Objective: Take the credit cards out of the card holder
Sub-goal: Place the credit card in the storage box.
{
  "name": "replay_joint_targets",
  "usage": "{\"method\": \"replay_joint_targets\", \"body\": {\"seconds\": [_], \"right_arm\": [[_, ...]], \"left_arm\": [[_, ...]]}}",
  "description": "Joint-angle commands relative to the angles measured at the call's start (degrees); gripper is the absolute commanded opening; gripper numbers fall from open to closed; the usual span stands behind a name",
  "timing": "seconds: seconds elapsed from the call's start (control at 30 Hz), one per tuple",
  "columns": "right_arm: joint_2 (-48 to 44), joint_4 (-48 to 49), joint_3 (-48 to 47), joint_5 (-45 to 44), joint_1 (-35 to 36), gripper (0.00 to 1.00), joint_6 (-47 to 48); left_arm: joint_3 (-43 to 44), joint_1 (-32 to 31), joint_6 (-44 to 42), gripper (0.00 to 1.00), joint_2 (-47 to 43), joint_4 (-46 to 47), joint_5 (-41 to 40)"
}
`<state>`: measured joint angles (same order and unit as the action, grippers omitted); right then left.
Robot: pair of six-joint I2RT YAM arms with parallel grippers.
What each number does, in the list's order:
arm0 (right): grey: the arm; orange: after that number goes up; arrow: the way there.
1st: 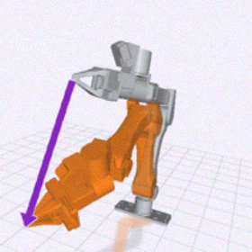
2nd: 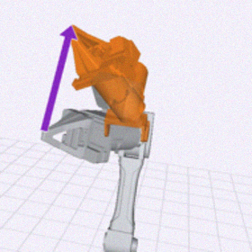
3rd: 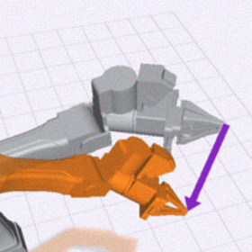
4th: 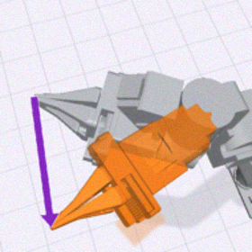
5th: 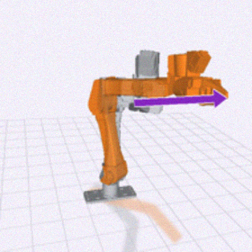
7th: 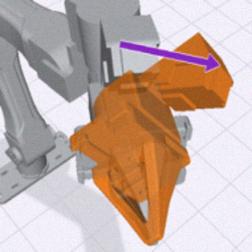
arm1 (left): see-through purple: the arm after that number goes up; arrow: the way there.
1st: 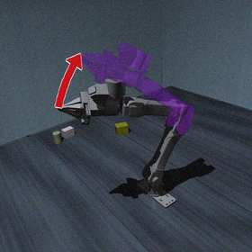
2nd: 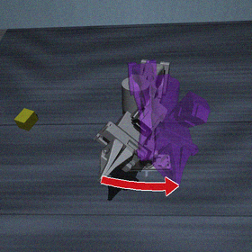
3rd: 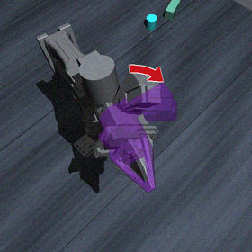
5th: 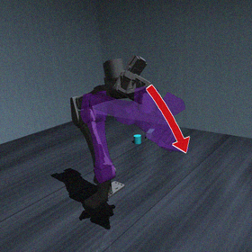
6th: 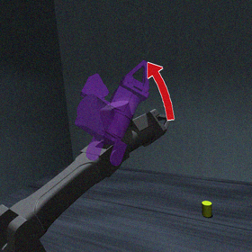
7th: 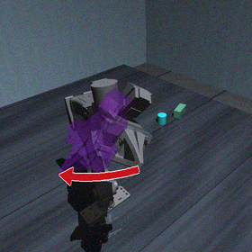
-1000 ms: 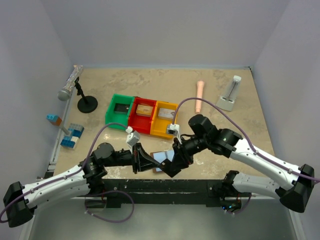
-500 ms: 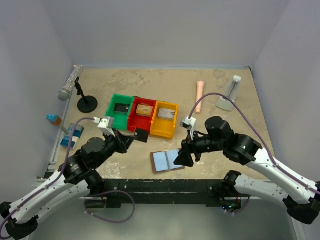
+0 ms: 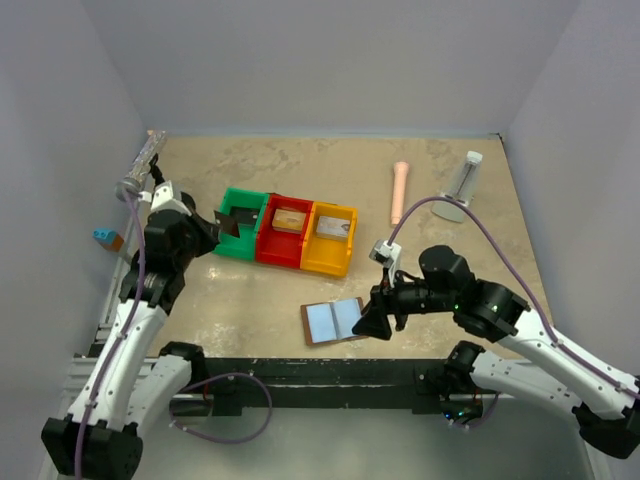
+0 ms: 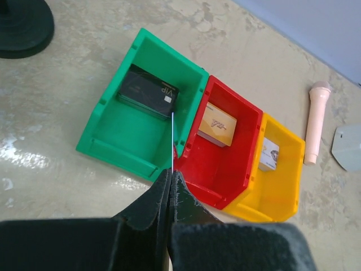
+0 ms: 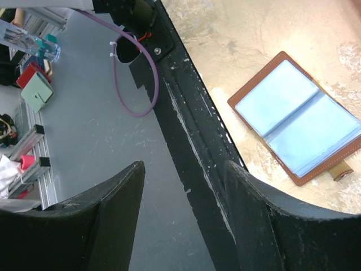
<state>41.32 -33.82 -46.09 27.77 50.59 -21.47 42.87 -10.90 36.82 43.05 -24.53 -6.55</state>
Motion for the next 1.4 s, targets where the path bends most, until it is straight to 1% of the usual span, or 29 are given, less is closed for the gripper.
{"method": "replay_joint_targets", "body": {"seconds": [0.0, 0.07, 0.23, 0.4, 0.6, 0.73, 0.93, 1.1, 1.17, 1.37], "right_arm": [[0.2, 4.3, 0.8, 1.2, -0.1, 0.62, -1.0], [0.6, 4.6, 1.1, 1.8, -0.1, 0.62, -0.6], [2.1, 5.2, 1.4, 2.6, -0.1, 0.62, 0.1], [2.5, 5.3, 1.3, 3.7, -0.1, 0.61, 0.5], [2.4, 5.0, 1.2, 4.6, -0.1, 0.62, 0.4], [2.8, 5.3, 1.4, 5.2, -0.1, 0.61, 0.0], [3.1, 5.8, 2.0, 5.4, -0.1, 0.61, -0.3], [3.6, 6.8, 2.7, 5.5, -0.1, 0.61, -0.7], [3.8, 7.0, 2.9, 5.5, -0.1, 0.61, -0.8], [4.4, 8.3, 4.0, 5.7, -0.1, 0.61, -1.6]], "left_arm": [[1.2, 5.4, -2.6, 0.00, 5.9, 11.6, 18.0], [1.0, 5.8, -4.0, 0.00, 7.6, 15.5, 20.2], [2.1, 9.0, -6.7, 0.00, 13.5, 19.5, 25.5], [4.0, 10.3, -12.3, 0.00, 17.7, 18.2, 22.8], [4.1, 10.9, -15.3, 0.00, 20.9, 20.2, 21.8], [5.3, 10.9, -17.3, 0.00, 25.1, 20.1, 21.7], [5.6, 10.9, -17.3, 0.00, 30.1, 20.7, 20.8], [5.9, 10.9, -16.6, 0.00, 33.0, 23.6, 21.3], [5.9, 10.9, -16.6, 0.00, 33.9, 26.7, 21.7], [6.8, 10.9, -16.9, 0.00, 37.7, 27.7, 21.7]]}}
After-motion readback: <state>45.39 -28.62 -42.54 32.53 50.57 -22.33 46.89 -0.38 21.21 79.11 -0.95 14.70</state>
